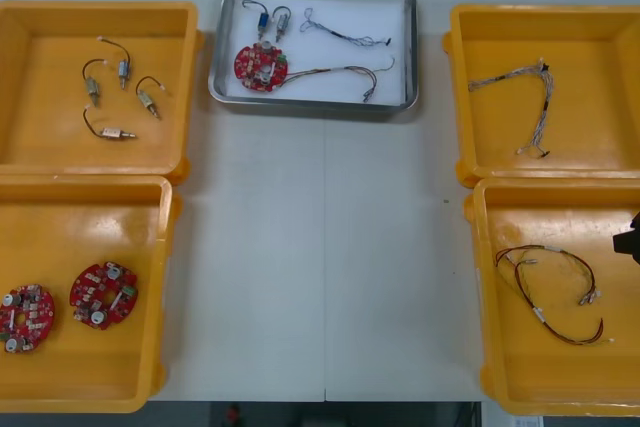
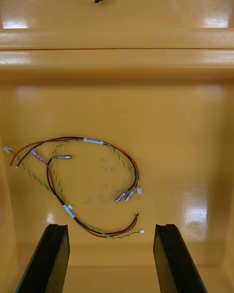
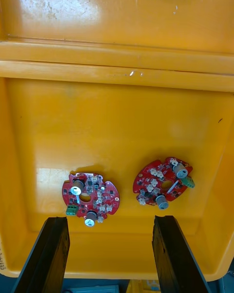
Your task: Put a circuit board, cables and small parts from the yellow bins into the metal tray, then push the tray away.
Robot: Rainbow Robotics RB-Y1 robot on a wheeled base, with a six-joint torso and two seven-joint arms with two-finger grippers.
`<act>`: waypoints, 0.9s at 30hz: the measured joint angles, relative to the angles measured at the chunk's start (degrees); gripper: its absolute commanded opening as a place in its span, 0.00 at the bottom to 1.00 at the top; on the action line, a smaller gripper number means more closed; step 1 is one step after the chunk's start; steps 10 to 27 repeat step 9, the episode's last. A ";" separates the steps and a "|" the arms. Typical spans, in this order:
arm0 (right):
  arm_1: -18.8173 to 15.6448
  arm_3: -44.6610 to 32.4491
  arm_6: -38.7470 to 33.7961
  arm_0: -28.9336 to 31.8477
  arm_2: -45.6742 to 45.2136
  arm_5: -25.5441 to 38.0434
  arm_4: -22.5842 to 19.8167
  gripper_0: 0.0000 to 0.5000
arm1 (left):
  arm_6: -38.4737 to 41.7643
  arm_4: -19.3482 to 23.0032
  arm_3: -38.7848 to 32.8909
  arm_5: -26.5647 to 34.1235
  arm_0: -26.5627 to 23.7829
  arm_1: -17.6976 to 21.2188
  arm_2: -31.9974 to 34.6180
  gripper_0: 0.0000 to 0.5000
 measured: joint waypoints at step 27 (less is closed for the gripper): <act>0.00 0.00 0.00 0.00 0.00 0.00 -0.01 1.00 | 0.00 0.00 0.00 0.00 0.00 0.00 0.00 1.00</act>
